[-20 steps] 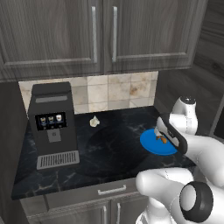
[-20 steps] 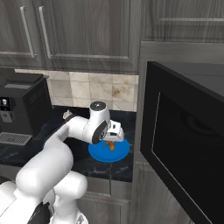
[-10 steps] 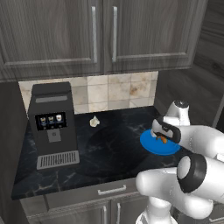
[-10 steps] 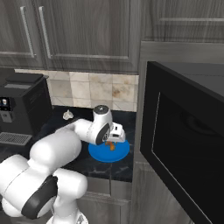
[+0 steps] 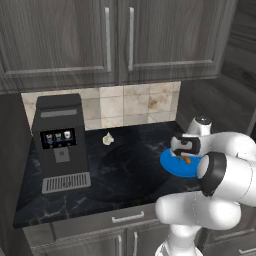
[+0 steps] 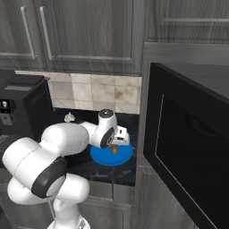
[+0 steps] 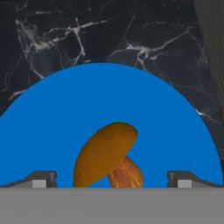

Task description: Pick the mushroom from the counter and place it in the microwave. Then turn on the microwave.

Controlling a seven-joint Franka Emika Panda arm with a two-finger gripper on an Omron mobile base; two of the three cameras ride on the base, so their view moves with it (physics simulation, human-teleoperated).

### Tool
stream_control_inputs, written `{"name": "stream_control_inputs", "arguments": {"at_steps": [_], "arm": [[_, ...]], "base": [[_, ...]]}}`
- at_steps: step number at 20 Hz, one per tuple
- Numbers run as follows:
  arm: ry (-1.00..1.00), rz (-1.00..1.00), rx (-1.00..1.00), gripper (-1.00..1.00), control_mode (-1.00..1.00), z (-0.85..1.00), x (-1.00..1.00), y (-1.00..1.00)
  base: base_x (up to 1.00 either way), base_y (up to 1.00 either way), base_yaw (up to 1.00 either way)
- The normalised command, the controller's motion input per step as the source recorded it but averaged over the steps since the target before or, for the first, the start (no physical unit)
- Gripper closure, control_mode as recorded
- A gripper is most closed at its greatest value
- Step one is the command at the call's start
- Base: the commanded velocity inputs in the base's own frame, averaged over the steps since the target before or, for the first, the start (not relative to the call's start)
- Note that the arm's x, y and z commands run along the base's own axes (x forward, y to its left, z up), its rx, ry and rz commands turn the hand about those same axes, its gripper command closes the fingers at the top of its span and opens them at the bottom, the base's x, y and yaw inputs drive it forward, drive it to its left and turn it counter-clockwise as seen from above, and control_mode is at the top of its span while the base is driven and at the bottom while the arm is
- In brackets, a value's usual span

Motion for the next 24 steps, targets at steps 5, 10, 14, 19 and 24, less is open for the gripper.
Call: {"name": "stream_control_inputs", "arguments": {"at_steps": [5, 10, 14, 19, 24], "arm": [[0.0, 0.0, 0.0, -1.0, -1.0, -0.15, 0.2, -0.08], [0.01, 0.0, 0.0, -1.0, -1.0, -0.2, 0.04, -0.01], [0.03, 0.0, 0.0, -1.0, -1.0, -0.19, 0.0, 0.0], [0.04, 0.0, 0.0, -1.0, -1.0, -0.12, 0.02, 0.0], [0.06, 0.0, 0.0, -1.0, -1.0, -0.14, 0.0, 0.0]], "base": [[0.0, 0.0, 0.0], [0.0, 0.0, 0.0], [0.0, 0.0, 0.0], [0.0, 0.0, 0.0], [0.0, 0.0, 0.0]]}}
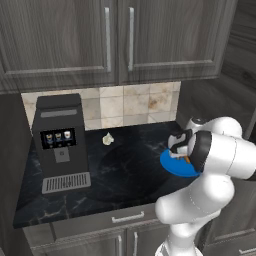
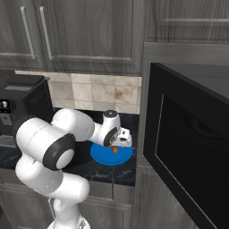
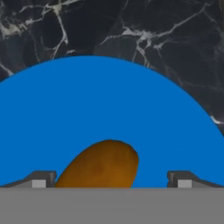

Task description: Pick the mushroom from the counter and place it in the microwave. Then turn on the microwave.

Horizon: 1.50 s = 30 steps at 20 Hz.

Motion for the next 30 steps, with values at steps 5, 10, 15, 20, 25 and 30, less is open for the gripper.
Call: {"name": "stream_control_inputs", "arguments": {"at_steps": [5, 10, 15, 20, 25, 30], "arm": [[0.1, 0.0, 0.0, 1.0, -1.0, -0.23, 0.0, 0.0], [0.03, 0.0, 0.0, 1.0, -1.0, -0.05, 0.0, 0.0], [0.0, 0.0, 0.0, 1.0, -1.0, -0.01, -0.01, 0.0], [0.0, 0.0, 0.0, 1.0, -1.0, 0.0, -0.23, 0.0], [0.0, 0.0, 0.0, 1.0, -1.0, 0.08, -0.42, 0.0], [-0.01, 0.0, 0.0, 1.0, -1.0, 0.31, -0.27, 0.0]], "base": [[0.0, 0.0, 0.0], [0.0, 0.0, 0.0], [0.0, 0.0, 0.0], [0.0, 0.0, 0.0], [0.0, 0.0, 0.0], [0.0, 0.0, 0.0]]}}
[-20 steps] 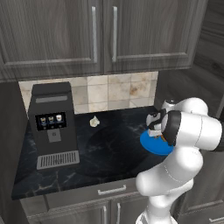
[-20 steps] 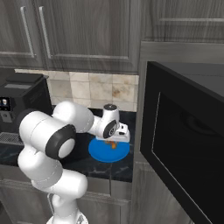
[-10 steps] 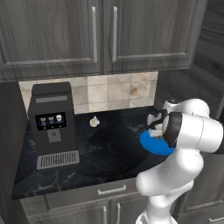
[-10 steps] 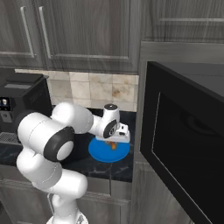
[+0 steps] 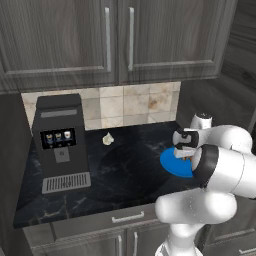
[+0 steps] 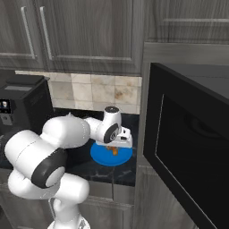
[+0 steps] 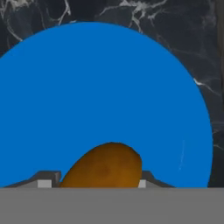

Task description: Pick the mushroom from the counter and place it in the microwave. Then turn on the microwave.

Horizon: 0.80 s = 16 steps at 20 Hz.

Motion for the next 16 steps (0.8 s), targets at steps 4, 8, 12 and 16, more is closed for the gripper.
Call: {"name": "stream_control_inputs", "arguments": {"at_steps": [4, 8, 12, 16], "arm": [[-0.03, 0.0, 0.0, 1.0, -1.0, 0.42, -0.38, 0.0], [-0.01, 0.0, 0.0, 1.0, -1.0, 0.38, -0.53, 0.0], [-0.05, 0.0, 0.0, 1.0, -1.0, 0.47, -0.36, 0.17], [-0.06, 0.0, 0.0, 1.0, -1.0, 0.54, -0.34, 0.23]], "base": [[0.0, 0.0, 0.0], [0.0, 0.0, 0.0], [0.0, 0.0, 0.0], [0.0, 0.0, 0.0]]}}
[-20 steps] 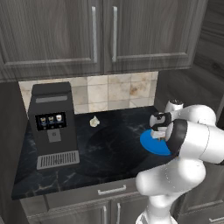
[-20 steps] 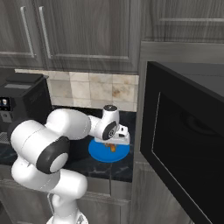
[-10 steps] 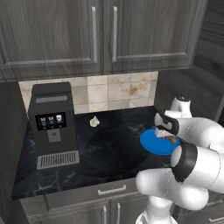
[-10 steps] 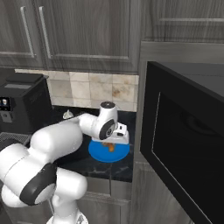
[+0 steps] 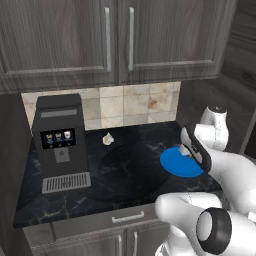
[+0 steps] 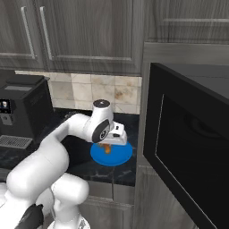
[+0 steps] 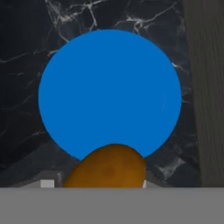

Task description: Pick the mushroom from the counter and place it in the microwave. Then turn on the microwave.

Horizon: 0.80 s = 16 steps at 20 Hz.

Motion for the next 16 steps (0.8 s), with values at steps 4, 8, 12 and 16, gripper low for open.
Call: {"name": "stream_control_inputs", "arguments": {"at_steps": [4, 8, 12, 16], "arm": [[0.0, 0.0, 0.0, 1.0, -1.0, 0.47, -0.39, 0.26], [0.0, -0.01, 0.0, 1.0, -1.0, 0.54, -0.48, 0.19], [-0.07, -0.02, 0.0, 1.0, -1.0, 0.63, -0.59, 0.0], [-0.05, -0.02, 0.0, 1.0, -1.0, 0.64, -0.46, 0.03]], "base": [[0.0, 0.0, 0.0], [0.0, 0.0, 0.0], [0.0, 0.0, 0.0], [0.0, 0.0, 0.0]]}}
